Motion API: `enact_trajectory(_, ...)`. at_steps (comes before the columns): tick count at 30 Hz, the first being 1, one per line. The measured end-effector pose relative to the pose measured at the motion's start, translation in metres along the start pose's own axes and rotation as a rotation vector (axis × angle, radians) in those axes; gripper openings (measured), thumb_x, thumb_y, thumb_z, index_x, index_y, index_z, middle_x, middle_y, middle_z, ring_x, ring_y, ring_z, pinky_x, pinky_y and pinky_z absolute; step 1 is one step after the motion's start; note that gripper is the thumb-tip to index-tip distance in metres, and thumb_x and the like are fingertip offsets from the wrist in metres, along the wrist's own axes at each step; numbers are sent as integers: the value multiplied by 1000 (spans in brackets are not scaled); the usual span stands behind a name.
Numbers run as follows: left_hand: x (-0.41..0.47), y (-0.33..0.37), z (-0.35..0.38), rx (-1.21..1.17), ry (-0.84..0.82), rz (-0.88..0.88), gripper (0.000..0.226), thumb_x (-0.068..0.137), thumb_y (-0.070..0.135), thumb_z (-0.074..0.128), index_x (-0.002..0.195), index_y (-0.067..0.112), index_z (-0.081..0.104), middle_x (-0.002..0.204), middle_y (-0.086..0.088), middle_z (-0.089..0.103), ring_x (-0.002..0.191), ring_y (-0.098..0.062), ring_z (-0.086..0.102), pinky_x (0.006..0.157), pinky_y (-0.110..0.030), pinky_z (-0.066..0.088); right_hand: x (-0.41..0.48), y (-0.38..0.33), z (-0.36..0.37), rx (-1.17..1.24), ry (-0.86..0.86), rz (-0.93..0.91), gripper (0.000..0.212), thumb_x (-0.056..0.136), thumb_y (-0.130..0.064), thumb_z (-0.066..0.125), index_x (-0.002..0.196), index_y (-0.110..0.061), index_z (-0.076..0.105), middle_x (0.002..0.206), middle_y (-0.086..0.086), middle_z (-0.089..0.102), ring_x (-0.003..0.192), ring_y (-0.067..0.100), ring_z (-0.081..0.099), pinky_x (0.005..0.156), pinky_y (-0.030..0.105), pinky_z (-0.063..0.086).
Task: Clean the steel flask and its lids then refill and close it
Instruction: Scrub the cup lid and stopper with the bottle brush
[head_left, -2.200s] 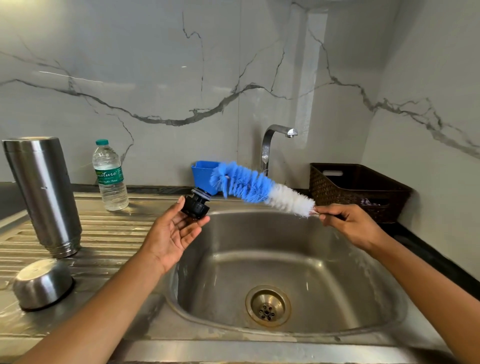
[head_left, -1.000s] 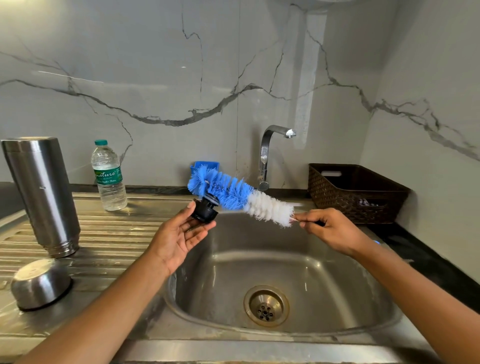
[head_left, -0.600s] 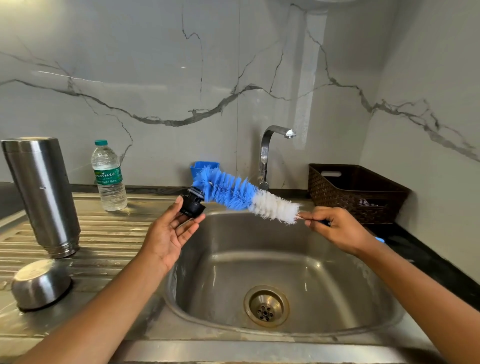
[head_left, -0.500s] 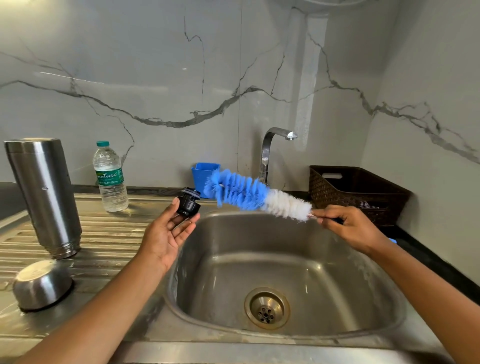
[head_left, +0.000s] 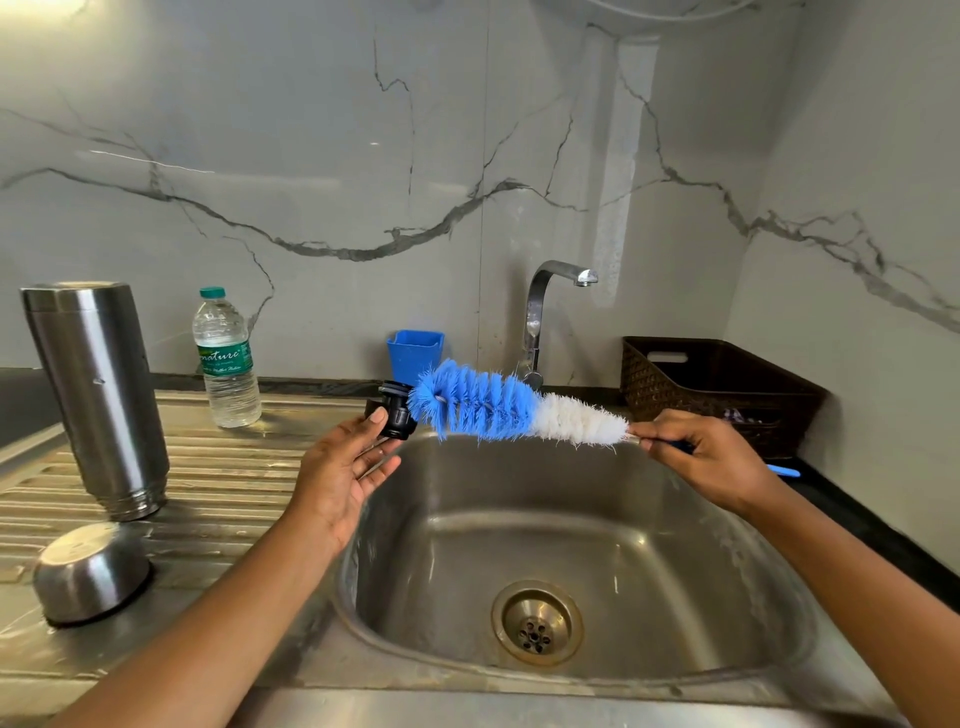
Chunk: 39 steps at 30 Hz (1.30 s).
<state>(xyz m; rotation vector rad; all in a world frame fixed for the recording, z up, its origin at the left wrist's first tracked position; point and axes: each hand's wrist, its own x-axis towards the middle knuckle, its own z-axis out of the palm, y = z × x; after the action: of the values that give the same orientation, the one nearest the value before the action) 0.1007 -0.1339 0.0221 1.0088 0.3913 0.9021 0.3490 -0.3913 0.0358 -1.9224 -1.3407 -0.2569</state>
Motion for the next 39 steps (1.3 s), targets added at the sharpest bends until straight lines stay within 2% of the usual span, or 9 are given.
enact_trajectory(2,0,0,0,14,-9,5,4,86,13,61,85,17,61,70,3,72,73,-12,66,55,-20,54,1,0,-1,-31,3,-1,28,87,-9,65,105,-29,71,93,-24,63,88,5,62,76,21,45)
enact_trajectory(5,0,0,-1,30,-26,19,5,84,12,63,84,17,62,72,2,73,71,-10,68,55,-20,55,0,-3,-3,-25,5,1,49,87,-12,65,92,-61,64,94,-19,63,87,11,63,75,25,45)
enact_trajectory(7,1,0,-1,24,-31,26,5,84,12,63,85,17,62,74,1,73,69,-9,69,56,-20,55,0,-5,-4,-18,12,9,57,87,-13,64,89,-69,58,94,-14,63,86,14,63,77,30,47)
enact_trajectory(10,2,0,-3,11,-32,24,7,82,13,63,89,15,62,76,0,73,68,-8,69,56,-21,55,-1,-9,-8,27,13,33,41,88,-12,63,97,-52,61,89,-11,65,88,12,63,83,38,49)
enact_trajectory(12,2,-1,-3,8,-39,21,11,79,15,65,90,15,62,76,0,73,68,-8,69,55,-20,55,-1,-9,-8,60,10,30,36,88,-11,62,97,-46,62,89,-12,65,89,11,63,86,38,48)
enact_trajectory(20,2,0,-2,-36,-7,12,7,81,15,64,88,15,62,76,1,72,69,-10,70,56,-20,56,0,-3,-9,113,-12,37,37,88,-8,62,96,-45,64,91,-14,65,91,12,63,85,32,46)
enact_trajectory(26,-1,0,1,-3,-74,17,34,57,27,75,87,16,62,75,1,73,69,-10,70,55,-20,54,0,-2,-4,58,-18,34,41,87,-9,64,94,-50,60,93,-17,64,91,10,63,83,29,46)
enact_trajectory(33,-1,-2,0,2,-64,38,20,69,19,68,87,16,62,75,0,74,68,-10,70,55,-20,55,0,3,-9,-29,-5,45,26,87,-9,64,106,-26,71,91,-28,62,87,5,61,82,38,49)
enact_trajectory(39,0,-2,2,24,-70,56,18,72,16,67,90,17,62,79,0,73,72,-9,69,57,-21,56,1,5,-10,-19,-6,46,25,87,-9,64,106,-24,71,90,-29,62,89,6,61,80,33,47)
